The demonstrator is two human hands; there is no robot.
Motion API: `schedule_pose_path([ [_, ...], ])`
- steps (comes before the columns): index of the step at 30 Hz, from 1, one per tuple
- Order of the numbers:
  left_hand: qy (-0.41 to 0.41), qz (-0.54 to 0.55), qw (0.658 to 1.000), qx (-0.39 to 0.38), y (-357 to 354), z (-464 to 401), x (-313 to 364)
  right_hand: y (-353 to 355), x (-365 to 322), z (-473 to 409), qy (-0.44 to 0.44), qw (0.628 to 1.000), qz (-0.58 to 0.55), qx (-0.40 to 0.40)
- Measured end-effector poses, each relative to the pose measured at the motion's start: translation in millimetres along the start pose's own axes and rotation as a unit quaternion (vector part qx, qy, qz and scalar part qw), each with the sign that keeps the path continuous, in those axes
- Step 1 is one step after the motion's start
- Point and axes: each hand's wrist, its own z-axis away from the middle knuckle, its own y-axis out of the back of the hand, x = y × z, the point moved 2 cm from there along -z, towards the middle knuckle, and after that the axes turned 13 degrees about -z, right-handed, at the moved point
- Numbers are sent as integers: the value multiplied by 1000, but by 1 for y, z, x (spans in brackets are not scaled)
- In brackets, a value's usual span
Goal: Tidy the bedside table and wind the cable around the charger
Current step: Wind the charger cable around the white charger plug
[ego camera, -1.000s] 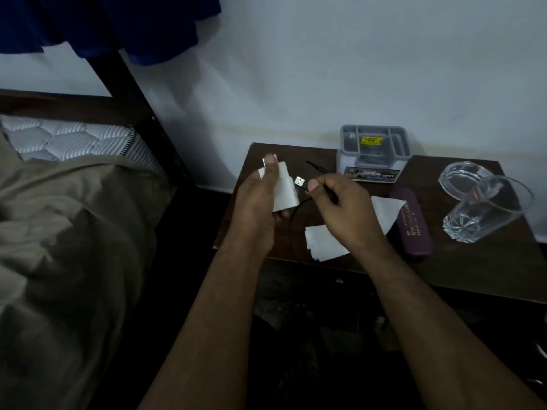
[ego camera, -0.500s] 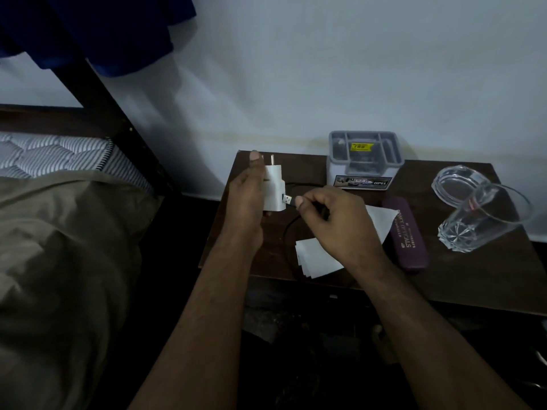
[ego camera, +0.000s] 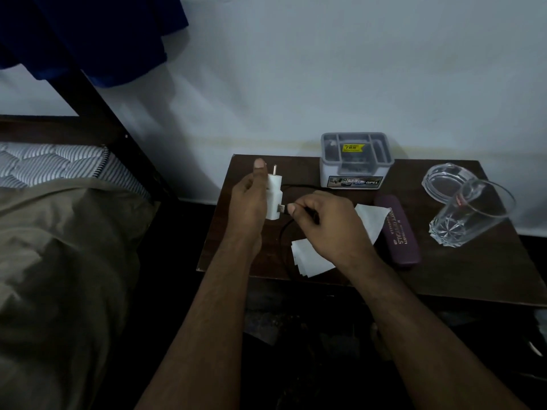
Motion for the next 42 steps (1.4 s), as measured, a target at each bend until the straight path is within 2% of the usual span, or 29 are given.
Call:
schedule_pose_path([
  [7, 3, -10, 1000, 7, -3, -2, -1, 0, 1, 0, 4, 1000, 5, 16],
  [12, 42, -7, 996, 77, 4, -4, -5, 12, 0, 2, 12, 996, -39, 73],
  [16, 70, -12, 997, 36, 3, -4, -9, 14, -9, 5, 65, 996, -14, 63],
  [19, 80, -22, 996, 35, 2, -3, -9, 13, -13, 6, 85, 995, 21, 38],
  [27, 131, -66, 989, -10, 6, -6, -13, 13, -19, 14, 195, 953, 230, 21],
  [32, 177, -105, 977, -56, 5, -13, -18, 13, -16, 17, 227, 939, 258, 18],
  [42, 154, -120, 978, -73, 7, -11, -13, 11, -15, 18, 249, 926, 281, 21],
])
